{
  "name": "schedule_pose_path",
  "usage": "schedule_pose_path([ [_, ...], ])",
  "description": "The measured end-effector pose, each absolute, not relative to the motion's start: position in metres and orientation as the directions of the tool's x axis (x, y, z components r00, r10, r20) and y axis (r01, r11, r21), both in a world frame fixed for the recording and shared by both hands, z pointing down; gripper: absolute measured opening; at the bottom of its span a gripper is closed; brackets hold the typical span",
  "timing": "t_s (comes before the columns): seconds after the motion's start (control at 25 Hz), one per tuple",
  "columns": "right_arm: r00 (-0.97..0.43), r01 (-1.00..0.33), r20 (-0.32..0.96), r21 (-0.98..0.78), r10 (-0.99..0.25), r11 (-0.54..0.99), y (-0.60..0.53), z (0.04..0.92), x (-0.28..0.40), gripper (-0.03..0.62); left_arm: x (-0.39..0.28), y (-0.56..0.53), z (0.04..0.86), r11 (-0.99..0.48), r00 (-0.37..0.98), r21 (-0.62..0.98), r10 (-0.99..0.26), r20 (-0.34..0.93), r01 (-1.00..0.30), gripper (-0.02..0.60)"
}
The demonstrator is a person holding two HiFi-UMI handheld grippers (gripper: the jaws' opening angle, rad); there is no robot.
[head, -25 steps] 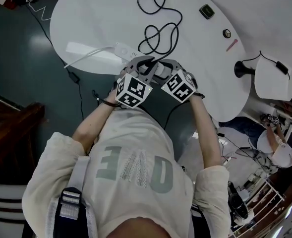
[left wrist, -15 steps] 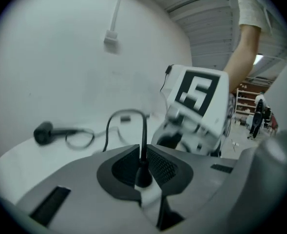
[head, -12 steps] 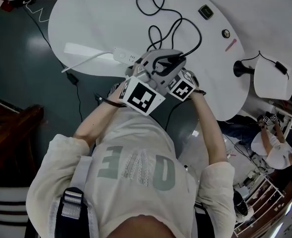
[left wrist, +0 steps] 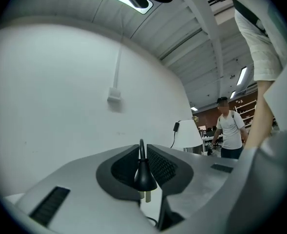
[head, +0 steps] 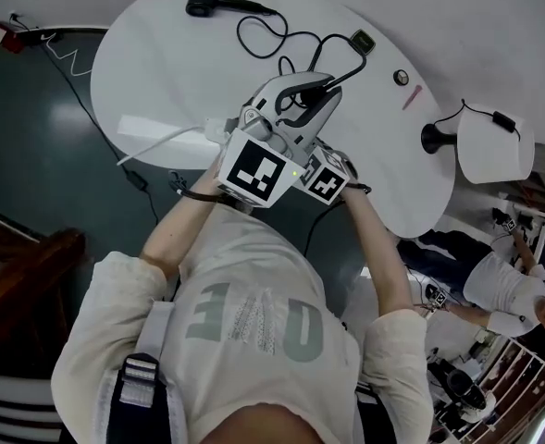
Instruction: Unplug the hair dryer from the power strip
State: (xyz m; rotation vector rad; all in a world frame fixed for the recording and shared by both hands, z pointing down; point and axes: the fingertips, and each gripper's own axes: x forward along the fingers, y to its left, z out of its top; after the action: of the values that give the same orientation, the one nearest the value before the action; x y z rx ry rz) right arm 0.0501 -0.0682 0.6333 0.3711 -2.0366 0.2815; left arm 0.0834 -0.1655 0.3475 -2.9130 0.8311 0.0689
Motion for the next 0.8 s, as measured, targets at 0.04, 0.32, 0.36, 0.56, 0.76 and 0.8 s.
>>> schedule_pose_path([
  [0.04,-0.448,-0.379,0.883,-0.044,-0.142,0.924,-0.068,0.635,0.051,0.259,0.082,-0.168,0.351,-0.844,0.848,-0.084,-0.527,-0.060,-0.530,0.054],
  [0.32,-0.471,-0.398,0.867,-0.044,-0.163,0.916,-0.071,0.636,0.046,0.259,0.077,-0.187,0.388,-0.835,0.833,-0.036,-0.551,0.056,-0.550,0.054],
  [0.36,-0.471,-0.399,0.867,-0.045,-0.163,0.916,-0.070,0.636,0.047,0.259,0.080,-0.191,0.398,-0.831,0.827,-0.022,-0.556,0.087,-0.556,0.054],
  [0.56,-0.450,-0.404,0.879,-0.044,-0.157,0.914,-0.068,0.634,0.055,0.259,0.094,-0.196,0.455,-0.832,0.814,0.027,-0.536,0.227,-0.555,0.054],
  [0.76,-0.451,-0.417,0.877,-0.042,-0.167,0.908,-0.069,0.634,0.047,0.259,0.095,-0.196,0.502,-0.842,0.803,0.036,-0.500,0.325,-0.539,0.054],
  [0.8,-0.452,-0.420,0.875,-0.040,-0.171,0.907,-0.070,0.634,0.046,0.259,0.096,-0.197,0.508,-0.841,0.801,0.045,-0.495,0.337,-0.539,0.054],
])
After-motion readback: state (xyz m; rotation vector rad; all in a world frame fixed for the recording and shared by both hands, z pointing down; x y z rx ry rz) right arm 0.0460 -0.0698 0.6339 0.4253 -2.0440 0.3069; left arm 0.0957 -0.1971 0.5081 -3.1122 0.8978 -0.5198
